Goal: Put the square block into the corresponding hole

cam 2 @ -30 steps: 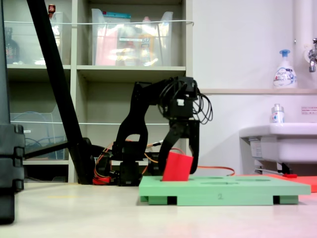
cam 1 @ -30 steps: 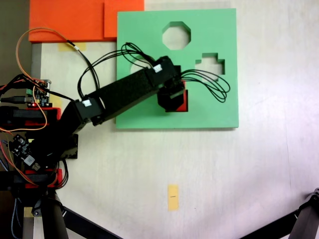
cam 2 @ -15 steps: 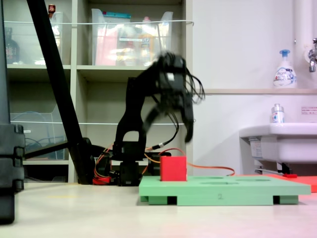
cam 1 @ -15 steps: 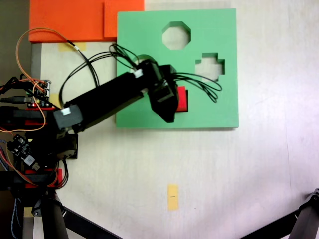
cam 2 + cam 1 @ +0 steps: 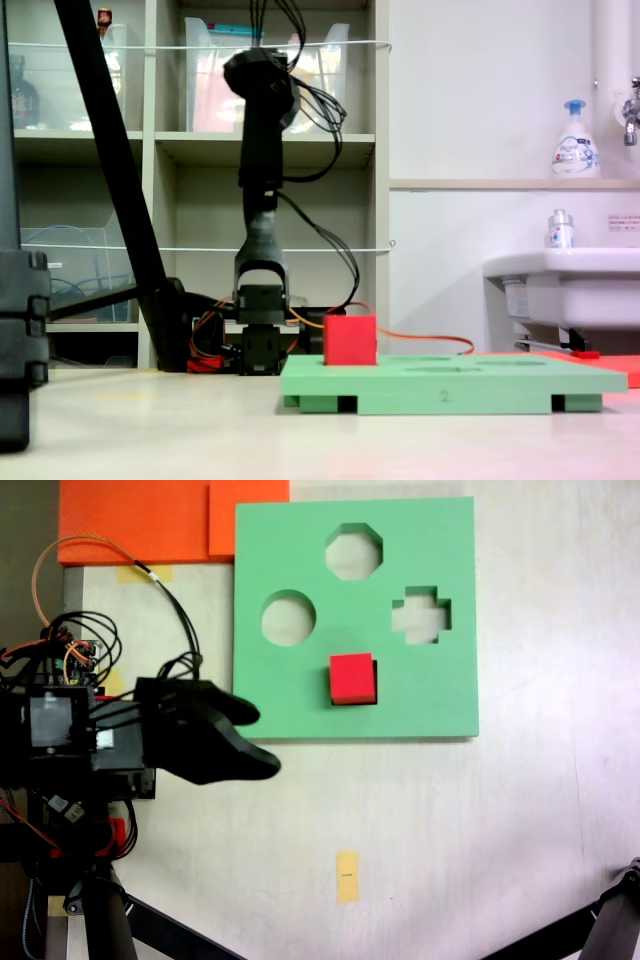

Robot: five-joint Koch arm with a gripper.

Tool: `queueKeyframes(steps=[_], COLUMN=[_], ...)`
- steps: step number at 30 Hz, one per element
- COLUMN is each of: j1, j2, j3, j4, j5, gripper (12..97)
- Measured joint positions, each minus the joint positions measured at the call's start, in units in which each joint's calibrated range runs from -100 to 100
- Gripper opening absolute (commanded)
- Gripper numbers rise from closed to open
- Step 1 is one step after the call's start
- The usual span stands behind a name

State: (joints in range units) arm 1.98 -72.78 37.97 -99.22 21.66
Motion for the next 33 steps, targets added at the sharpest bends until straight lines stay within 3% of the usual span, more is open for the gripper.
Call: queueKeyframes(steps=[4, 7, 11, 16, 22, 24, 33], j1=[-2.05, -2.25, -2.34, -2.44, -2.49, -2.25, -1.51], j2=[-12.04, -25.44, -26.68, -26.68, -26.81, -26.81, -26.81], j3=[-29.69, -66.34, -72.81, -102.79, -131.99, -135.82, -136.5], j4=[6.66, 30.84, 43.17, 53.65, 100.83, 109.74, 106.31], j5=[-3.52, -6.15, -7.77, -8.74, -12.89, -14.51, -15.82], gripper=[51.1, 49.5, 51.4, 52.5, 46.6, 46.6, 48.2])
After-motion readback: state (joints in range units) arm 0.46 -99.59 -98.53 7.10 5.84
